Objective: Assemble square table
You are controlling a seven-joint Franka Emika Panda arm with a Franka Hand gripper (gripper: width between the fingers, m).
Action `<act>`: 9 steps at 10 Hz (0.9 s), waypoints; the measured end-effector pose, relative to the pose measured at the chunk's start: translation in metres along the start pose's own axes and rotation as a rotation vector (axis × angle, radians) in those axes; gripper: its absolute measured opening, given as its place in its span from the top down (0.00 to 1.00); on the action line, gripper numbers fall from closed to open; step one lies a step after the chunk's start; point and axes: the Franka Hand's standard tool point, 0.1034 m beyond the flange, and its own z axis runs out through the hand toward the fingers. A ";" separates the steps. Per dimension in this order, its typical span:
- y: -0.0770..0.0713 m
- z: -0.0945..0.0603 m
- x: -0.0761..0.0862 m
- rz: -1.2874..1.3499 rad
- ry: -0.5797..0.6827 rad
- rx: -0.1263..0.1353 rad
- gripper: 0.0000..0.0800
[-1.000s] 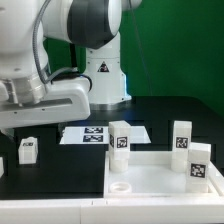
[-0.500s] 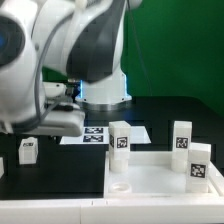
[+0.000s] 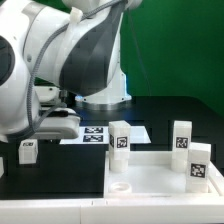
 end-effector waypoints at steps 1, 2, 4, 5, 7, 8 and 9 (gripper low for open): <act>0.000 0.000 0.001 -0.006 0.005 -0.002 0.19; 0.001 0.001 0.001 -0.003 0.005 -0.001 0.19; 0.001 0.001 0.000 -0.002 0.005 -0.001 0.19; 0.001 0.003 0.001 0.001 -0.001 0.000 0.19; -0.004 0.015 0.008 0.026 -0.026 -0.001 0.19; -0.005 0.021 0.009 0.051 -0.035 0.003 0.19; -0.006 0.027 0.009 0.066 -0.047 0.004 0.19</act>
Offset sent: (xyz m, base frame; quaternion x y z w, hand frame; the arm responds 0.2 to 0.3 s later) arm 0.0000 0.0000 0.0000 0.0000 0.0000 0.0000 1.0000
